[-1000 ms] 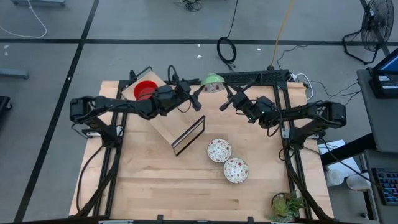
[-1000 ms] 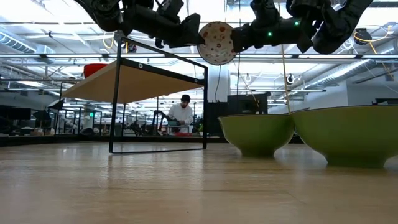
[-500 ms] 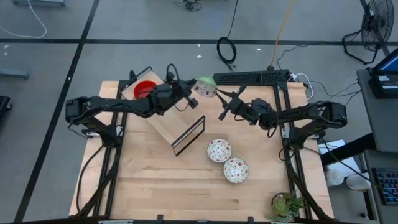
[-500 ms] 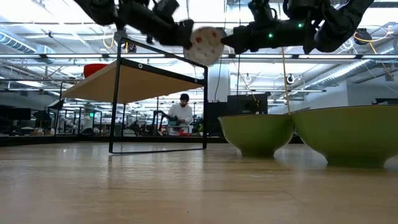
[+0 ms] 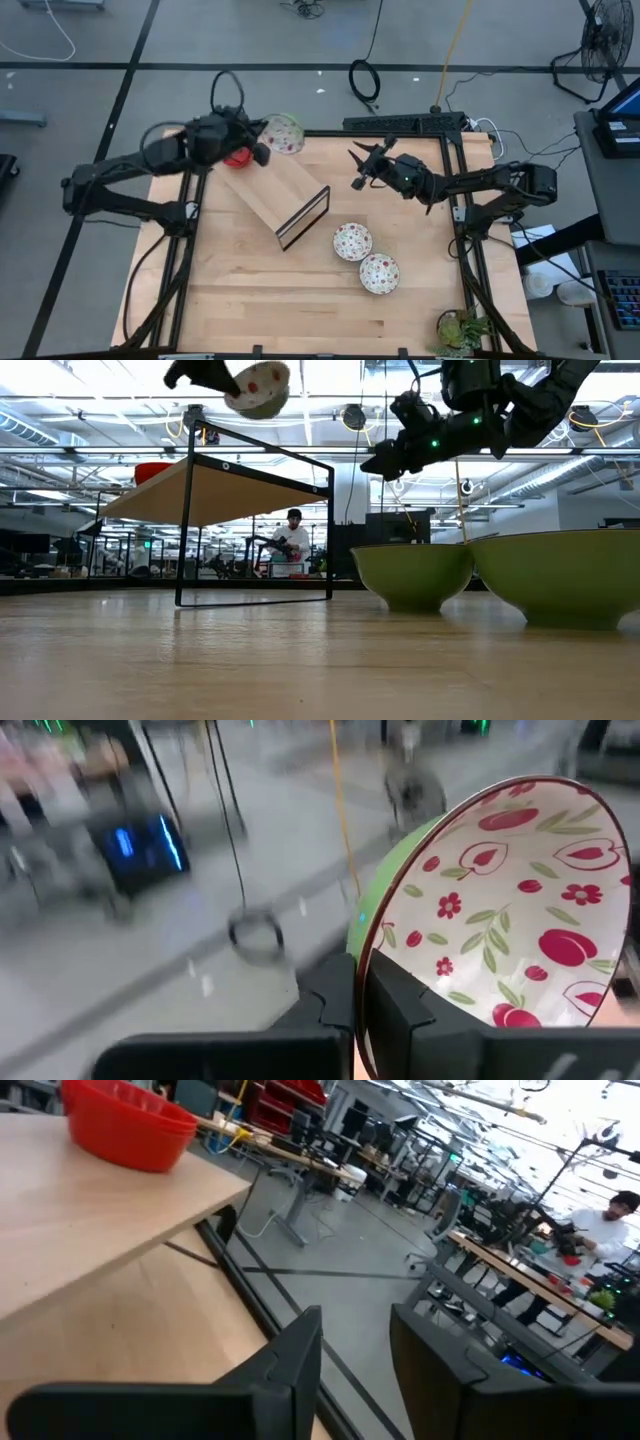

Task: Pick & Place Mini bowls
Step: Put the top white patterned bowl on the shelf

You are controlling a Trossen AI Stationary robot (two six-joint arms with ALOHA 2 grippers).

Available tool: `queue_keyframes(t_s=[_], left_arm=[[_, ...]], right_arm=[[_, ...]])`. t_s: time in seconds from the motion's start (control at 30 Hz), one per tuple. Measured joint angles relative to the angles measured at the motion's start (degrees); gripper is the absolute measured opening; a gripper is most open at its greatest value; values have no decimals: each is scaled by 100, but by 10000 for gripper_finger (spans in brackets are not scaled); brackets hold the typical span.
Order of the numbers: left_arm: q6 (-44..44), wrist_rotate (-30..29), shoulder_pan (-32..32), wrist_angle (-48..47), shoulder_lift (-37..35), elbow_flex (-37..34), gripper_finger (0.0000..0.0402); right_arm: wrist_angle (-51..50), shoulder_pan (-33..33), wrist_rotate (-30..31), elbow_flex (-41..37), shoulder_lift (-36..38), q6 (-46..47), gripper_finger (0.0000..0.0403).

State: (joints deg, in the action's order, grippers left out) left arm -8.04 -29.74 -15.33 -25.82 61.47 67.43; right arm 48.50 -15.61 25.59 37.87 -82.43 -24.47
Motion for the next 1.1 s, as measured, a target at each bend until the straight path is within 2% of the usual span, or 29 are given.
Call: queue_keyframes(t_s=[0.07, 0.2, 0.3, 0.4, 0.63, 0.9, 1.1], left_arm=[[-266, 414, -100, -952, 104, 397, 8], [-417, 1661, -329, -2089, 372, 903, 8], [-456, 2558, -464, -2345, 528, 1008, 8], [-458, 3107, -538, -2653, 646, 1010, 8], [-814, 2960, -760, -3638, 969, 1010, 8], [-843, 3204, -791, -3937, 1382, 1010, 8], [-865, 3157, -795, -4023, 1569, 1008, 8]], right_arm=[[-62, -69, -8, 0, 0, 11, 107], [-245, -192, -1, 0, 0, 44, 105], [-334, -256, -14, 0, 0, 130, 106], [-355, -318, -8, 0, 0, 131, 106], [-449, -399, -14, 2, 0, 194, 106], [-445, -449, -16, 2, 0, 231, 105], [-467, -505, -29, 2, 1, 287, 105]])
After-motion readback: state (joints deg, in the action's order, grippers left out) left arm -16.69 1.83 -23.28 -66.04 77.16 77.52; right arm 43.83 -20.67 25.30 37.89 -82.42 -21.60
